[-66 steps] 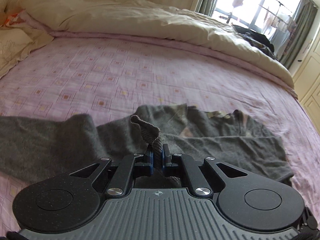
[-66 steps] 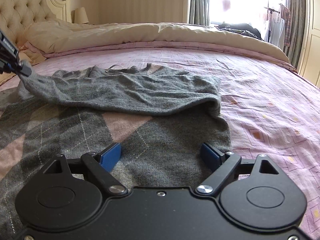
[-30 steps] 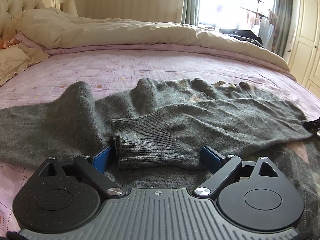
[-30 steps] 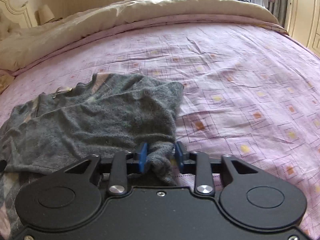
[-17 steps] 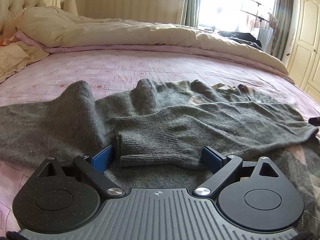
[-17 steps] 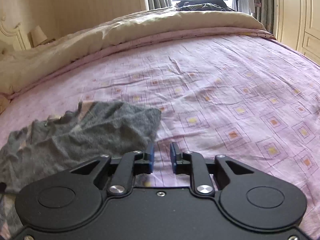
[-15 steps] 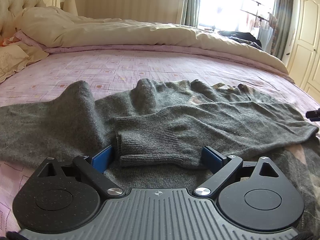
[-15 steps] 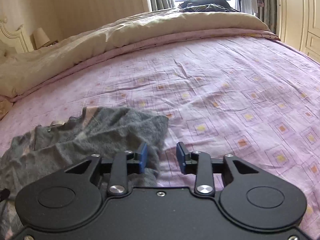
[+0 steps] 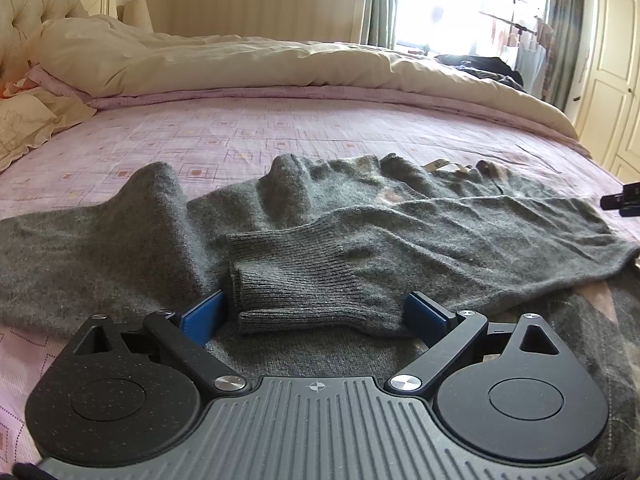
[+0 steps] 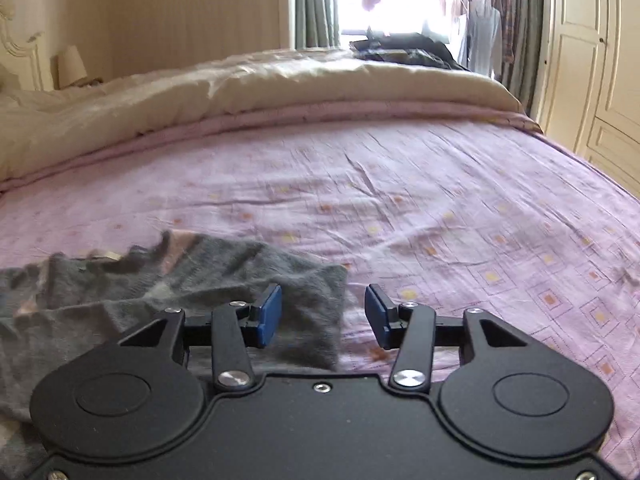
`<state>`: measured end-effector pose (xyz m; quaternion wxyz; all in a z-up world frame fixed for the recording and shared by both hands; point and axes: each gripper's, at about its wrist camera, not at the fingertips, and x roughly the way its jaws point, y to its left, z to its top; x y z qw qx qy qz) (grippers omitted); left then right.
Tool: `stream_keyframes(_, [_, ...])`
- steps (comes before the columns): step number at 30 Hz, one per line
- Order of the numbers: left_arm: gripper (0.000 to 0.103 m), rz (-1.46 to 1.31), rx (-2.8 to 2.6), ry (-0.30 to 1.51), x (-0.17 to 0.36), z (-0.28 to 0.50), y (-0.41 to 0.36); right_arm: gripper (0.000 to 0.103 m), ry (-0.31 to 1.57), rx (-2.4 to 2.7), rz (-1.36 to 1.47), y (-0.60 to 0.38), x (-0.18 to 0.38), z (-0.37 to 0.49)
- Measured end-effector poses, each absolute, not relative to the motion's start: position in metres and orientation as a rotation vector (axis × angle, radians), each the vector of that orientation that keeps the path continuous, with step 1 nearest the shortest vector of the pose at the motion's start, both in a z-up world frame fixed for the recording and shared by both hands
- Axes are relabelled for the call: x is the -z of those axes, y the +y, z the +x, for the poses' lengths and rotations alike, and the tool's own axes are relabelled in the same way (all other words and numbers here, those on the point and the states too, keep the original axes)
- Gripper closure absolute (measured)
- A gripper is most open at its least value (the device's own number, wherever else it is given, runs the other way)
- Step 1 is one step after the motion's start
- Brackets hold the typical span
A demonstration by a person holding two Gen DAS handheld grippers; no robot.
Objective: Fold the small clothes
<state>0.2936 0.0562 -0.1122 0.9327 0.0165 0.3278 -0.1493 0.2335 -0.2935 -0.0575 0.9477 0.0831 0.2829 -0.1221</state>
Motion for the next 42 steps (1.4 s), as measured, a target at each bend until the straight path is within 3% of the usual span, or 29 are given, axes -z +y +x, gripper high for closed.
stream_keyframes(5, [0.006, 0.033, 0.314, 0.687, 0.109, 0.295, 0.057, 0.036, 0.498, 0.118, 0.135, -0.229, 0.056, 0.203])
stream_keyframes(8, [0.008, -0.008, 0.279, 0.680, 0.100, 0.285, 0.069, 0.025, 0.477, 0.079, 0.111, -0.204, 0.069, 0.190])
stream_keyframes(16, [0.008, -0.140, 0.116, 0.622, 0.072, 0.262, 0.157, 0.025, 0.526, 0.073, 0.130, -0.189, 0.102, 0.177])
stream_keyframes(27, [0.008, -0.371, -0.253, 0.623, 0.054, 0.307, 0.325, 0.025, 0.504, 0.114, 0.114, -0.184, 0.109, 0.172])
stream_keyframes(42, [0.009, -0.452, -0.430, 0.704, 0.094, 0.361, 0.396, 0.026, 0.509, 0.140, 0.009, -0.169, 0.111, 0.173])
